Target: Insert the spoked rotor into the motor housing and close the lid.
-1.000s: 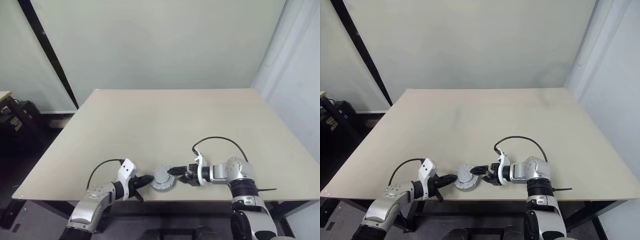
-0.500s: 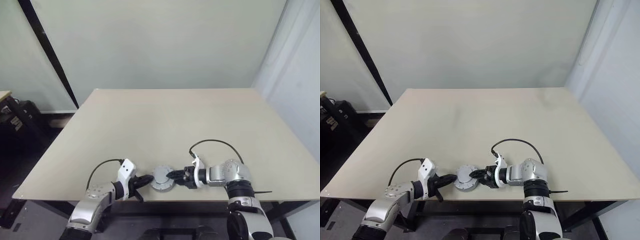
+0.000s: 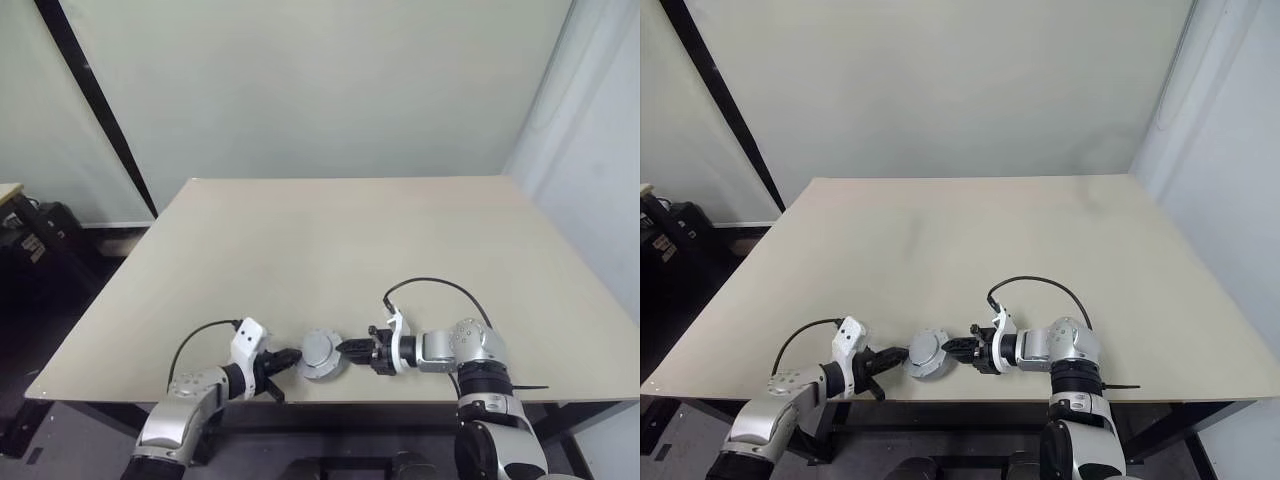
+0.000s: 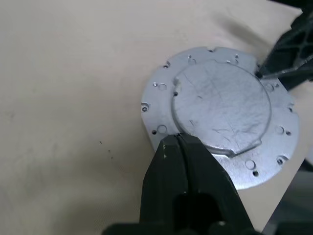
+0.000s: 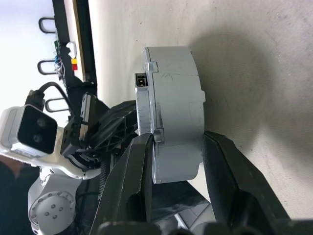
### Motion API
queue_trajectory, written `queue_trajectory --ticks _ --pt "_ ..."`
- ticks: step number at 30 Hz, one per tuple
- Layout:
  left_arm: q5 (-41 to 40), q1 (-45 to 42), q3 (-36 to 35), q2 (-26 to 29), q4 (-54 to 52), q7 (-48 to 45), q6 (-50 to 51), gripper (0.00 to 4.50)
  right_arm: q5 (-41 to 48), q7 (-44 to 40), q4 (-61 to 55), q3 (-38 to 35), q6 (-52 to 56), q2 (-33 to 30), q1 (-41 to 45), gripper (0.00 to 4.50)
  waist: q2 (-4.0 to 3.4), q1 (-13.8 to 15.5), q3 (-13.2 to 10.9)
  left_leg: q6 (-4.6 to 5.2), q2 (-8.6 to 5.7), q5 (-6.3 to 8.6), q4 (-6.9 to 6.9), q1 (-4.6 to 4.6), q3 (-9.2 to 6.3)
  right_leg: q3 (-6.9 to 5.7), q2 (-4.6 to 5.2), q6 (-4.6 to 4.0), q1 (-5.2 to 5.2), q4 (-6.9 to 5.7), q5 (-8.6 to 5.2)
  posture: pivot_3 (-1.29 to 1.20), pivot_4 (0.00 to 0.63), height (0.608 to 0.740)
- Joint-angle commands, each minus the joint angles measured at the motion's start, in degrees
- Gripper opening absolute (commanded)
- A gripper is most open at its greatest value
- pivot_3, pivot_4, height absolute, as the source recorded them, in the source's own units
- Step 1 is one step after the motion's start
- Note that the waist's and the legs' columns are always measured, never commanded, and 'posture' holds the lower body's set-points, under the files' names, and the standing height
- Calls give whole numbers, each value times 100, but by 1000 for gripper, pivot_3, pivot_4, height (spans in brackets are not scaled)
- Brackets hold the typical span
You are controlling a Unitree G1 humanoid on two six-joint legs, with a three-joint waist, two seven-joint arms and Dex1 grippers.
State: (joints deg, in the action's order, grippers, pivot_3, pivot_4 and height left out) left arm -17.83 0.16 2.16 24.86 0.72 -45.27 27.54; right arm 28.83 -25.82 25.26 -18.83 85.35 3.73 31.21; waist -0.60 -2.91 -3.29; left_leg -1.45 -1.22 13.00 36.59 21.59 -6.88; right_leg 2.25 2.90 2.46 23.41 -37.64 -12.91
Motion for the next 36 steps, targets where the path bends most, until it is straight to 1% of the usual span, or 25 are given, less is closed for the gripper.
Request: queue_trajectory --ticks 1,3,6,11,16,23,28,33,36 --pt "-368 -166 -138 -16 -268 -87 345 927 113 76 -78 180 77 148 25 1226 0 -16 0 0 1 0 -1 1 0 0 -1 0 1 0 0 0 0 740" --pt "-656 -173 -413 32 -338 -164 619 1563 139 96 -91 179 72 155 23 1225 1 -34 0 0 1 0 -6 2 1 1 -1 0 1 0 0 0 0 740" --pt "-1054 -180 -861 95 -396 -180 924 2658 183 95 -132 175 75 168 12 1225 3 -93 1 0 1 0 -19 4 1 1 -1 1 4 3 0 0 0 740" --pt "-1838 -119 -1678 152 -534 83 1585 4452 289 84 -212 73 97 227 -30 1221 5 -207 -1 1 8 -1 -38 1 0 0 -6 2 9 6 1 0 0 740" --pt "-2414 -21 -2150 -87 -660 510 2072 4500 533 11 -281 -215 140 363 -33 1218 8 -253 -2 1 5 0 -40 3 -1 1 -4 3 6 15 2 0 0 740" --pt "-3146 133 -2344 -286 -768 779 2732 4500 858 -23 -432 -628 254 603 12 1212 25 -259 -13 1 6 0 -43 5 -2 1 -4 5 10 17 3 0 0 740" --pt "-3664 161 -2504 -503 -744 1080 3102 4500 1069 -15 -539 -777 347 728 60 1212 28 -257 -14 0 4 0 -42 7 -3 1 -2 2 8 21 1 0 0 740" --pt "-3914 162 -2459 -723 -603 1322 3343 4500 1227 37 -661 -824 439 850 121 1212 29 -257 -15 0 4 0 -45 7 -2 1 -3 2 10 21 1 0 0 740" --pt "-3903 122 -2372 -794 -479 1394 3417 4500 1287 71 -708 -823 465 892 146 1212 29 -258 -15 0 4 0 -45 7 -2 1 -3 1 10 21 1 0 0 740"
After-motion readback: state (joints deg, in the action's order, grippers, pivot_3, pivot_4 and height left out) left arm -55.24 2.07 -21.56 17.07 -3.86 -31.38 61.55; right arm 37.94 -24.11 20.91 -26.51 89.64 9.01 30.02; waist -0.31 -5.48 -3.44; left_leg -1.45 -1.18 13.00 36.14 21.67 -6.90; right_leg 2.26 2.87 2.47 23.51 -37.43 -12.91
